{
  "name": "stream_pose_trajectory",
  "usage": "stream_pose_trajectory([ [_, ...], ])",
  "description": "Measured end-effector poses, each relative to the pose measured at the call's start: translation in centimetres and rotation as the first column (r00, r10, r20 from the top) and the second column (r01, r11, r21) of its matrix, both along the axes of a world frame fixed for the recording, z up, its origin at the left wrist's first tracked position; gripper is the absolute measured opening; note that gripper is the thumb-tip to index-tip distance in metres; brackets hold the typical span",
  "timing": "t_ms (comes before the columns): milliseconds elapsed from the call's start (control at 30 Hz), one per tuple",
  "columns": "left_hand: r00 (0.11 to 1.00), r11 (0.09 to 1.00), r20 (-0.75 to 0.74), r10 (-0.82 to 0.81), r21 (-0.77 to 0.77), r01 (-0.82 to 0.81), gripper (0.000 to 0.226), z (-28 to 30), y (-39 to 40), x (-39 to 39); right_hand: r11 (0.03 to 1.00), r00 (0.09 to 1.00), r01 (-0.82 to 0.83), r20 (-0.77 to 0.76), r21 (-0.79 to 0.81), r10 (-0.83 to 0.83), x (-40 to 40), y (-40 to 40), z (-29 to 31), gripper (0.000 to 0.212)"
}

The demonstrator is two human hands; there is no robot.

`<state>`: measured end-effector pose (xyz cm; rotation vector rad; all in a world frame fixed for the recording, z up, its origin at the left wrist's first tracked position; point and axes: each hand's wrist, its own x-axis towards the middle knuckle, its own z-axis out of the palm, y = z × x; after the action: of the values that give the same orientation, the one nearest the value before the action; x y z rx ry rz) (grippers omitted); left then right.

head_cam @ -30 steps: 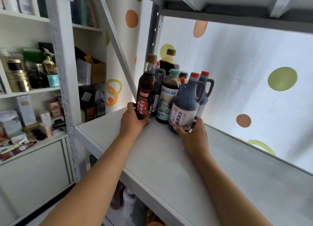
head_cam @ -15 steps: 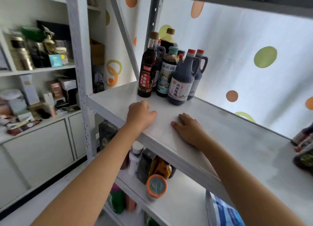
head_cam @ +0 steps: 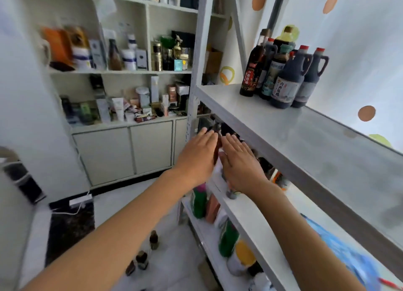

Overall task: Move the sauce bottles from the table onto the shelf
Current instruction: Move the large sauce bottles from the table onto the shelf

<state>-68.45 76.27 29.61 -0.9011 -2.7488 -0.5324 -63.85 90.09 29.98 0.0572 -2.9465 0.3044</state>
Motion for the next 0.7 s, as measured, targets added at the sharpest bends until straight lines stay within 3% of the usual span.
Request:
stream_pose_trajectory([
  [167, 0.962, 0.961, 0.026, 0.272, -0.065, -0.270, 0.066, -2.6, -9.3, 6.1, 0.978, 0.977, -0.210, 0.024, 0.012, 0.210, 2.9, -7.7, -2.3, 0.056],
  [300, 0.860, 0.865, 0.105, 0.499, -0.005, -0.501, 0.062, -4.4, -17.1, 10.8, 0.915, 0.914, -0.402, 0.056, -0.028, 0.402, 5.8, -15.5, -4.1, 0.057],
  [700, 0.608, 0.601, 0.211, 0.766, 0.102, -0.793, 0.065, -11.3, -39.6, 31.7, 0.651, 0.641, -0.736, 0.119, -0.186, 0.758, 19.4, -40.7, -10.3, 0.056],
])
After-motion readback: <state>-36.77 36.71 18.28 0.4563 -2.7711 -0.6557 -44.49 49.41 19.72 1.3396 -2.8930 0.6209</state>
